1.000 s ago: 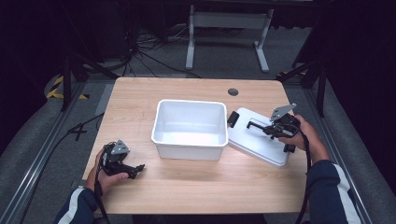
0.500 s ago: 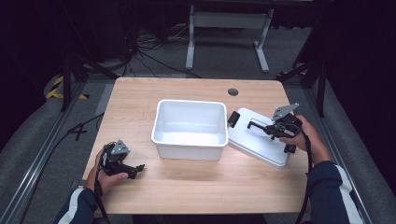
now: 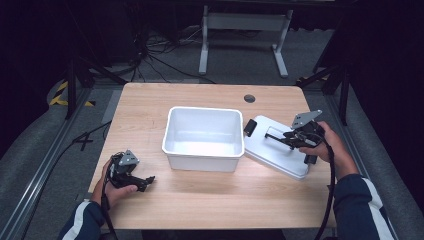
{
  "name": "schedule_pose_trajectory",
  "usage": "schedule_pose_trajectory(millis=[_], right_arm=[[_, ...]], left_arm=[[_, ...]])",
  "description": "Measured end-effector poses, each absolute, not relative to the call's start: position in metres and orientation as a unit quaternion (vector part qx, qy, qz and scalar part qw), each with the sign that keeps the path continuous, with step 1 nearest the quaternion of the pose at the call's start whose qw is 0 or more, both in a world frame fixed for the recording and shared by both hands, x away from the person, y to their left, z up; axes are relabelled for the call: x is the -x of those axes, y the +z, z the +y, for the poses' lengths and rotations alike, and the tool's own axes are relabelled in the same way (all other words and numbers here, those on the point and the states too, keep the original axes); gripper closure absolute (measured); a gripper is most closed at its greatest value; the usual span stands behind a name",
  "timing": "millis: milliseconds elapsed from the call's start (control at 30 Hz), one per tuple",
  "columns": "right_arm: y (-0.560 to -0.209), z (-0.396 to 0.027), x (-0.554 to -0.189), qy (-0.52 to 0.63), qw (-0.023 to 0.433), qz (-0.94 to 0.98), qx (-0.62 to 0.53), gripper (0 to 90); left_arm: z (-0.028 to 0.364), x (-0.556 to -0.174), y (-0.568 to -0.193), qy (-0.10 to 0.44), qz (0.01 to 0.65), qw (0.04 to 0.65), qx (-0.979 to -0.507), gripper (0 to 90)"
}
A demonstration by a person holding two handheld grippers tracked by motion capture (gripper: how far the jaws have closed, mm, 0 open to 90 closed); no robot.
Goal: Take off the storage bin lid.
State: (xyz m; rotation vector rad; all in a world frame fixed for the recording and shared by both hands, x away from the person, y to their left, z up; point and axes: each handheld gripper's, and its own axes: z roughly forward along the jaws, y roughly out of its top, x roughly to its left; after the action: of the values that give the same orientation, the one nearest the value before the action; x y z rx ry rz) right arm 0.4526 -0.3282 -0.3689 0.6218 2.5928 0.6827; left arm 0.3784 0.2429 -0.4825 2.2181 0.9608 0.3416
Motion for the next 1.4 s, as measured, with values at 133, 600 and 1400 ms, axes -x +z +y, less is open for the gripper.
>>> schedule_pose_trajectory(millis=[133, 600, 1400], right_arm=[[-0.362, -0.325, -0.447, 0.254, 0.195, 0.922, -0.216, 74.4], [-0.353, -0.315, -0.432, 0.285, 0.202, 0.910, -0.223, 66.7], [-0.355, -0.352, -0.388, 0.320, 0.252, 0.868, -0.285, 34.2]], left_arm=[[0.243, -0.378, -0.483, 0.131, 0.369, 0.343, -0.854, 0.4], [0.243, -0.378, -0.482, 0.132, 0.370, 0.342, -0.854, 0.4], [0.244, -0.377, -0.483, 0.137, 0.365, 0.345, -0.854, 0.4]])
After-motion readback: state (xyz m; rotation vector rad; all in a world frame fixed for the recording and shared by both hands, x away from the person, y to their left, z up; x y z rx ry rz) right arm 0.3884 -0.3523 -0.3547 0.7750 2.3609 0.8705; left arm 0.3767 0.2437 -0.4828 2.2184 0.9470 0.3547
